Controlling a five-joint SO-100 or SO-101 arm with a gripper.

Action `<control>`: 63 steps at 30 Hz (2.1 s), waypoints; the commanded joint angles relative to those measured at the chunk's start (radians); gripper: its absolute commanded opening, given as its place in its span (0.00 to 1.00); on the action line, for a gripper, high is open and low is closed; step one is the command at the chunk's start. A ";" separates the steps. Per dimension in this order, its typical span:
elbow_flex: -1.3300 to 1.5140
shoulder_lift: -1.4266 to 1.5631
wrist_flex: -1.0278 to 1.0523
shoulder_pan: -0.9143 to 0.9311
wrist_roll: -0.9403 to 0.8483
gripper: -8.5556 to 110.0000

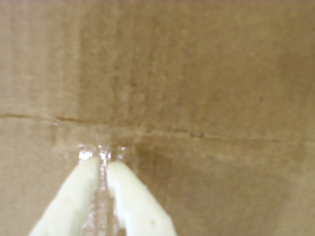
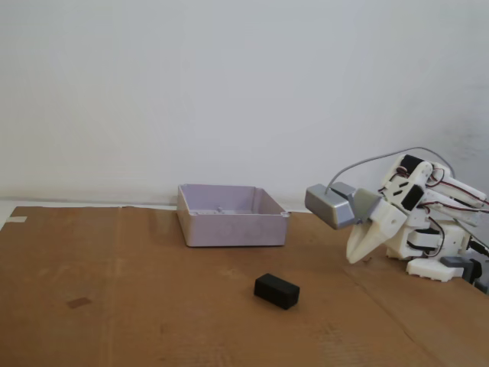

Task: Grasp a block and put it in the box.

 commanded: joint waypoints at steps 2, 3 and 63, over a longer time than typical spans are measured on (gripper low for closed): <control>0.043 0.020 0.176 -0.005 0.006 0.08; 0.043 0.020 0.176 -0.005 0.006 0.08; -0.268 -0.423 -0.258 -0.012 0.003 0.07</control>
